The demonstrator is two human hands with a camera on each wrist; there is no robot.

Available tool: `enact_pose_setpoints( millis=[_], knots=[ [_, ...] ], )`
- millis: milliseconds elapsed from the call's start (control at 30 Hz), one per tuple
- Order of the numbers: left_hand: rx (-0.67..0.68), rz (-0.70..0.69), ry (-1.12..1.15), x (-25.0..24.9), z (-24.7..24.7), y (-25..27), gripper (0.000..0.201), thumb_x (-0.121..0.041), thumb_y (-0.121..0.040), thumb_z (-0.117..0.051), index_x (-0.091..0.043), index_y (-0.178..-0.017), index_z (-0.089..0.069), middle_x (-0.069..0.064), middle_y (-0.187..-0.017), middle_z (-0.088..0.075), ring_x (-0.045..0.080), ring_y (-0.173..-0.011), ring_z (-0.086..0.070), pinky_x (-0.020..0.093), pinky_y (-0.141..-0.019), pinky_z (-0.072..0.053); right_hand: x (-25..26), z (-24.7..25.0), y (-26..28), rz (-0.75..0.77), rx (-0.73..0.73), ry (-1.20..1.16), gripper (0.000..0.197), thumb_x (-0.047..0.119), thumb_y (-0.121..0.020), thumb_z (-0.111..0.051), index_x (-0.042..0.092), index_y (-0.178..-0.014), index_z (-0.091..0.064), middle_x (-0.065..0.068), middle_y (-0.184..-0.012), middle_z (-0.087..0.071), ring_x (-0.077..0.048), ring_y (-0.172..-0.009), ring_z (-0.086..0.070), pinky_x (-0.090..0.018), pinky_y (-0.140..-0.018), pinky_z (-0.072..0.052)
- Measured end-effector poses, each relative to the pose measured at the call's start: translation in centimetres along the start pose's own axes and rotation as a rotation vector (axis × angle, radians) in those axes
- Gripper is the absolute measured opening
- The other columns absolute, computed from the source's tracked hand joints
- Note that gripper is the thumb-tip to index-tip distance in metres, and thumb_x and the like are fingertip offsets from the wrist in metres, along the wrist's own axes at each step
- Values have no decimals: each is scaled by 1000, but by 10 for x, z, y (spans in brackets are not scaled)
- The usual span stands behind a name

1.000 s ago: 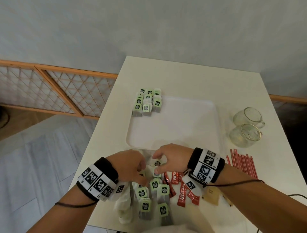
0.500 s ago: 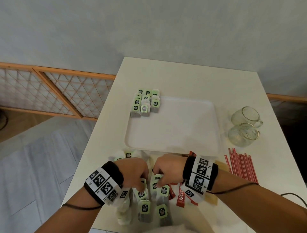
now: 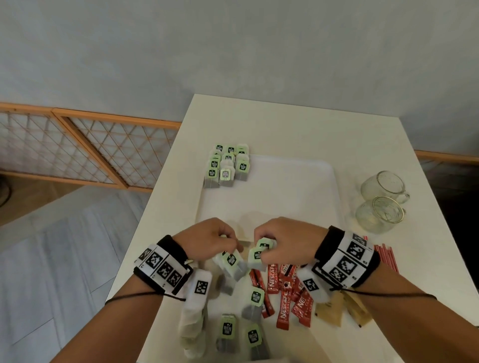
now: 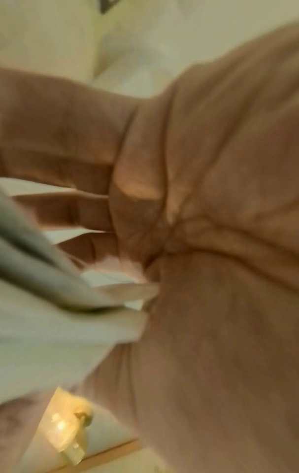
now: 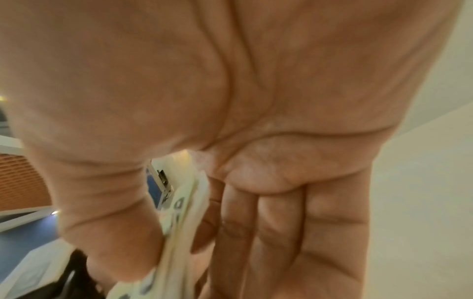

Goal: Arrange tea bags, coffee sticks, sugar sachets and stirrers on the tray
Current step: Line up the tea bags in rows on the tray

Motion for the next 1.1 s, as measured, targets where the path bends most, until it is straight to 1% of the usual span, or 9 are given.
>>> enact_pose_setpoints(
  millis=[100,167,267,400,533,633,867,967,1100],
  knots=[
    [-19,-37,122,-1,3,-6,17,-23,-78,-59,-19,-62,-62,-9,-99,-78,25,-107,-67,48,-103,-46,0,13,7,14,-45,-28,10,28,-82,-63,19,-84,-62,-1,-73,-63,-12,-57,-52,-38,-57,-43],
    [-59,-54,194,-6,3,-11,20,-16,-83,-57,-9,-64,-57,-12,-97,-78,23,-101,-68,43,-96,-47,2,19,8,36,-72,-76,4,24,-85,-63,20,-84,-62,5,-67,-58,-6,-51,-46,-27,-52,-38],
    [-117,-31,353,-11,-1,-18,17,-10,-85,-57,-6,-69,-61,-10,-71,-72,19,-72,-60,27,-67,-48,4,18,0,73,-112,-158,5,21,-87,-64,25,-91,-65,10,-63,-59,-5,-48,-45,-22,-51,-38],
    [-113,-15,730,-15,-9,-30,8,-12,-77,-61,-8,-70,-64,11,-67,-58,23,-56,-57,26,-51,-46,-3,9,-20,79,-219,-232,3,22,-87,-65,19,-88,-66,7,-70,-63,-4,-56,-51,-35,-60,-46],
    [-194,66,873,-17,-8,-35,18,-7,-91,-50,-1,-89,-67,19,-79,-67,27,-65,-68,32,-56,-56,-14,6,-33,95,-311,-324,10,25,-86,-64,15,-86,-64,-2,-74,-66,-15,-63,-57,-42,-63,-49],
    [-197,75,958,-18,-6,-36,26,-15,-90,-51,1,-99,-69,22,-88,-71,31,-73,-71,36,-64,-58,-23,4,-42,76,-331,-361,9,21,-91,-66,13,-94,-67,-5,-81,-71,-13,-66,-63,-34,-63,-50],
    [-49,-26,855,-19,-1,-35,45,-13,-72,-55,7,-111,-64,26,-100,-64,33,-89,-57,32,-69,-47,-41,-2,-53,18,-357,-478,18,25,-98,-64,9,-106,-68,-10,-87,-73,-15,-66,-66,-33,-63,-54],
    [-104,-42,798,-20,-2,-35,20,-2,-85,-58,-5,-102,-70,21,-96,-68,30,-86,-60,33,-71,-50,-45,-1,-54,24,-386,-542,15,20,-98,-65,8,-107,-68,-3,-81,-70,-12,-65,-63,-34,-63,-53],
    [-139,-49,778,-17,1,-34,21,-1,-94,-56,-14,-91,-72,19,-93,-70,33,-84,-62,34,-70,-56,-49,0,-58,4,-452,-597,23,14,-95,-69,8,-116,-63,-10,-91,-72,-11,-65,-63,-35,-64,-53]
  ],
)
Point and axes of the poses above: each hand's wrist, its own y-axis away from the middle knuckle, its own z-axis out of the back of the hand, x = y × z, the point moved 2 cm from there along -y, towards the middle knuckle
